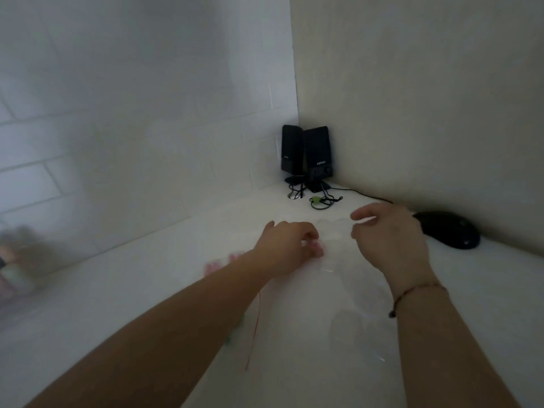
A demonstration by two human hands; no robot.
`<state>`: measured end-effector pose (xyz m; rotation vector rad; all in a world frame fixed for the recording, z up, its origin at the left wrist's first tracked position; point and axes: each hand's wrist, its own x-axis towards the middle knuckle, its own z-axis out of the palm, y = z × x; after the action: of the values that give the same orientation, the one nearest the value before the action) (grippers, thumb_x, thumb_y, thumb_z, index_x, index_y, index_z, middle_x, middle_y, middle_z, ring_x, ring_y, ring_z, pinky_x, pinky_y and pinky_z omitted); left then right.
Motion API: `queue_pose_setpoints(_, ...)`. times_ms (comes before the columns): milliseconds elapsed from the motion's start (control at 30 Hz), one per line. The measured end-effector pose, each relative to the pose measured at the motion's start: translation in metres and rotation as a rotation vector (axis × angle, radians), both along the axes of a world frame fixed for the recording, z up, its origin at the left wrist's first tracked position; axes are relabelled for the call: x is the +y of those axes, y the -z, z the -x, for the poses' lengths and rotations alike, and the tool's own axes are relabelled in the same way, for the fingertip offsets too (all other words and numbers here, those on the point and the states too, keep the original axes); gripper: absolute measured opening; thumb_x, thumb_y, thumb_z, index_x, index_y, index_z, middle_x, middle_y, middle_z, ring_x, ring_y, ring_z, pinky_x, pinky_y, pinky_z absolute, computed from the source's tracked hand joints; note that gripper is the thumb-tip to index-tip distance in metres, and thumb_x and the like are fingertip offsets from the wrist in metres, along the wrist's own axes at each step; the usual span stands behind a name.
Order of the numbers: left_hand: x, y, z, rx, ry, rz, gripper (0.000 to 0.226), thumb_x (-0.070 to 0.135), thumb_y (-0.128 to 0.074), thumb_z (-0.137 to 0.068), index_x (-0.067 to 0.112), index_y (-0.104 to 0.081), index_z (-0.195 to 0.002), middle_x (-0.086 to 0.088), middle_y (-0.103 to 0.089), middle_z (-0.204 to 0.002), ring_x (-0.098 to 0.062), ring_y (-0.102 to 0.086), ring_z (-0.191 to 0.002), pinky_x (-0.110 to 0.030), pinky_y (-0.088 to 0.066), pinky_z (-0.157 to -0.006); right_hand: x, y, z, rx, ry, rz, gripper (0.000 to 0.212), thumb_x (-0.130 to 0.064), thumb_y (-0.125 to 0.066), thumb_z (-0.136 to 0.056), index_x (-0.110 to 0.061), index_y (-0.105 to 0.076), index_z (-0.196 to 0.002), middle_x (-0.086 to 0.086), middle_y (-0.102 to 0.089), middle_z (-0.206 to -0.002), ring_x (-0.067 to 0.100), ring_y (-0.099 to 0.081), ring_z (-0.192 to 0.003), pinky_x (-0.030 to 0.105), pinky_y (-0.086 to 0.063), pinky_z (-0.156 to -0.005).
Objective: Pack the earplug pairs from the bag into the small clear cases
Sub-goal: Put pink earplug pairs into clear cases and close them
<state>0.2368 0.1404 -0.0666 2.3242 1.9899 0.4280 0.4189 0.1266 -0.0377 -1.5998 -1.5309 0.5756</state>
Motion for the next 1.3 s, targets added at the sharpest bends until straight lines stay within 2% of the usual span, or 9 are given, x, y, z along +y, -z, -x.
queue_pose_setpoints(133,-0.001,-0.003,0.0,0.024,-0.007,0.079,0.052,0.062,-0.058,-0.084,0.033,-0.051,-0.127,0.011,-0.061,-0.127,-0.016,-0.055,-0.115,-0.048,-0.023,-0.111,-0.003,0.004,0.004,-0.298,-0.201,0.14,0.017,-0.025,-0.066,-0.077,-0.037,-0.062,-0.088,-0.004,-0.064,-0.104,0.021,-0.057,-0.107,0.035,-0.05,-0.09)
queue_pose_setpoints(267,-0.025,-0.025,0.011,0.049,-0.023,0.16,0.072,0.066,-0.056,-0.084,0.03,-0.036,-0.143,0.004,-0.044,-0.147,-0.02,-0.047,-0.128,-0.044,-0.036,-0.107,-0.011,0.006,0.015,-0.411,-0.34,0.141,0.031,-0.034,-0.079,-0.07,-0.033,-0.066,-0.098,-0.006,-0.06,-0.104,0.021,-0.053,-0.11,0.037,-0.049,-0.092)
queue_pose_setpoints(500,-0.149,-0.029,0.066,0.003,0.054,0.021,0.08,0.088,-0.037,-0.072,0.045,-0.034,-0.14,0.027,-0.04,-0.142,0.005,-0.039,-0.125,-0.011,-0.024,-0.1,-0.019,0.009,0.03,-0.643,-0.36,0.118,0.023,-0.029,-0.074,-0.076,-0.029,-0.062,-0.096,-0.003,-0.058,-0.104,0.021,-0.044,-0.111,0.033,-0.042,-0.082)
queue_pose_setpoints(733,-0.186,-0.006,0.096,0.095,0.097,0.127,0.102,0.086,-0.057,-0.061,0.054,-0.009,-0.145,0.031,-0.04,-0.131,0.005,-0.038,-0.125,-0.024,-0.013,-0.116,-0.026,0.009,0.037,-0.718,-0.404,0.07,0.018,-0.024,-0.07,-0.078,-0.031,-0.055,-0.083,-0.005,-0.057,-0.096,0.02,-0.051,-0.1,0.031,-0.044,-0.082)
queue_pose_setpoints(933,-0.196,-0.017,0.137,0.045,0.052,0.084,0.087,0.069,-0.07,-0.067,0.067,-0.012,-0.133,0.027,-0.047,-0.134,0.005,-0.045,-0.116,-0.005,-0.013,-0.104,-0.043,0.001,0.056,-0.469,-0.65,-0.17,0.028,-0.032,-0.071,-0.082,-0.035,-0.052,-0.102,-0.014,-0.059,-0.098,0.001,-0.052,-0.081,0.017,-0.043,-0.072)
queue_pose_setpoints(1067,-0.202,-0.034,0.14,-0.027,0.076,0.188,0.108,0.069,-0.077,-0.06,0.064,-0.004,-0.14,0.048,-0.022,-0.13,0.032,-0.019,-0.112,-0.011,-0.021,-0.1,-0.067,-0.008,0.077,-0.226,-0.781,-0.378,0.027,-0.031,-0.069,-0.083,-0.037,-0.059,-0.108,-0.024,-0.059,-0.093,0.001,-0.055,-0.081,0.011,-0.042,-0.065)
queue_pose_setpoints(1133,-0.201,-0.047,0.138,-0.136,0.07,0.202,0.113,0.076,-0.07,-0.057,0.055,-0.003,-0.146,0.044,-0.018,-0.139,0.024,-0.022,-0.124,-0.012,-0.028,-0.102,-0.074,-0.013,0.082,-0.117,-0.838,-0.468,0.026,-0.029,-0.071,-0.082,-0.033,-0.063,-0.107,-0.027,-0.06,-0.099,0.003,-0.058,-0.087,0.014,-0.046,-0.07)
queue_pose_setpoints(1200,-0.195,-0.058,0.127,-0.516,-0.011,0.076,0.09,0.075,-0.058,-0.073,0.035,-0.03,-0.149,0.021,-0.045,-0.142,0.003,-0.052,-0.119,-0.02,-0.048,-0.095,-0.08,-0.015,0.085,0.025,-0.91,-0.521,0.028,-0.026,-0.072,-0.082,-0.026,-0.064,-0.109,-0.019,-0.064,-0.109,0.01,-0.062,-0.098,0.021,-0.05,-0.079)
queue_pose_setpoints(1300,-0.188,-0.058,0.102,-1.161,-0.016,0.134,0.059,0.06,-0.046,-0.086,0.013,-0.067,-0.115,-0.007,-0.074,-0.103,-0.025,-0.072,-0.087,-0.032,-0.06,-0.068,-0.088,-0.012,0.091,0.296,-1.065,-0.504,0.028,-0.018,-0.075,-0.081,-0.017,-0.064,-0.107,-0.004,-0.067,-0.118,0.021,-0.064,-0.111,0.032,-0.052,-0.093)
